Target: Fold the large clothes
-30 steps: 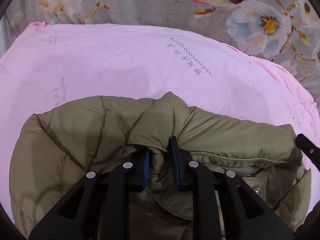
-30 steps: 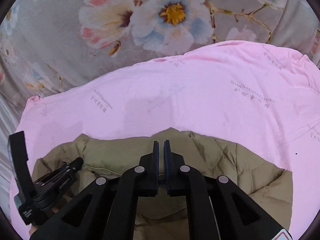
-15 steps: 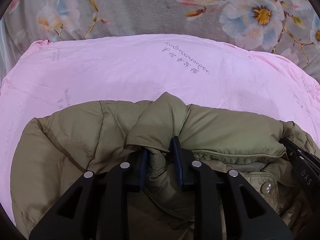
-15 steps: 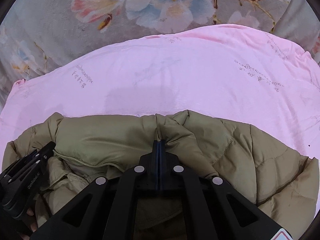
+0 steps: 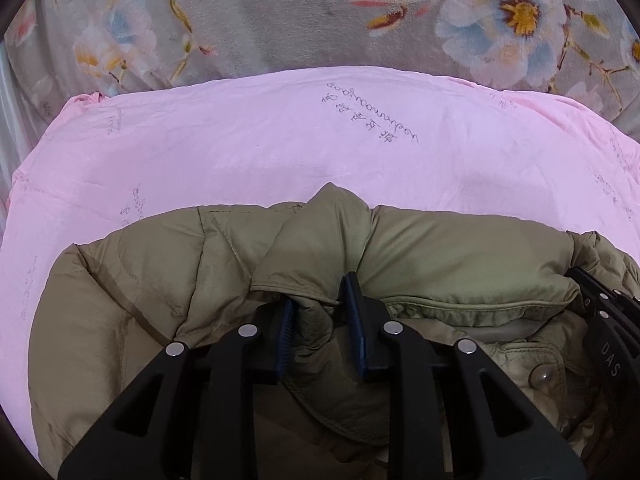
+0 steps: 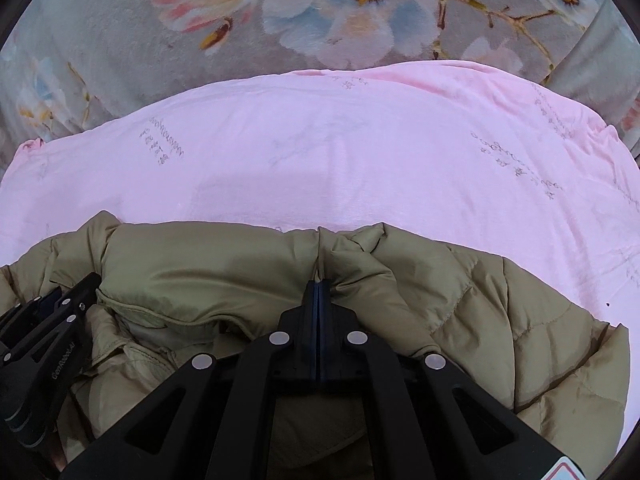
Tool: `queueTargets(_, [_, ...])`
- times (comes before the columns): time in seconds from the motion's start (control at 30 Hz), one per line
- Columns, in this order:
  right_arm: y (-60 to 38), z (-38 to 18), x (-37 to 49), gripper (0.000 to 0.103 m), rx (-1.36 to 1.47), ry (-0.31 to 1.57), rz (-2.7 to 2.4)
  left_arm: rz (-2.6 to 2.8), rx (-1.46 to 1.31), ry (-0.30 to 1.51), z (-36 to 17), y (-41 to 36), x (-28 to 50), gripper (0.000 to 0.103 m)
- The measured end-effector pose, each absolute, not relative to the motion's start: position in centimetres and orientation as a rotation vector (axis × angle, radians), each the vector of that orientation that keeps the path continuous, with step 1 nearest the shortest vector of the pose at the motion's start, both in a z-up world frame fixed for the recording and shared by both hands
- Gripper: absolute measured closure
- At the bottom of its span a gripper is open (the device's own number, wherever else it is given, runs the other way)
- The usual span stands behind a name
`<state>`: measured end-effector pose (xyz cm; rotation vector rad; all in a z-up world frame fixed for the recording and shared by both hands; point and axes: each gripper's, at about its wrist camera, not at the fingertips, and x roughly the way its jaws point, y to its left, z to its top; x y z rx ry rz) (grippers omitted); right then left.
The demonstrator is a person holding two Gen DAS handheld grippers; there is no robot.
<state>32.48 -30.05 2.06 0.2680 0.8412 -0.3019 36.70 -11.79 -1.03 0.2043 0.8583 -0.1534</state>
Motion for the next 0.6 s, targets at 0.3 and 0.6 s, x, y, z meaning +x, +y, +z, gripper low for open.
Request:
queueTargets(0.3, [-30.5, 3.8, 29.3, 0.097, 0.35, 0.773, -0.28, -0.099, 0.117, 0.831, 0.5, -8.7, 34.6, 0.036])
queueTargets(0.6, [-27.7, 7.4, 8.1, 0.042, 0.325, 0.657, -0.249, -0.139, 0.018, 0.783, 5.8, 2.1, 20.4, 0.012])
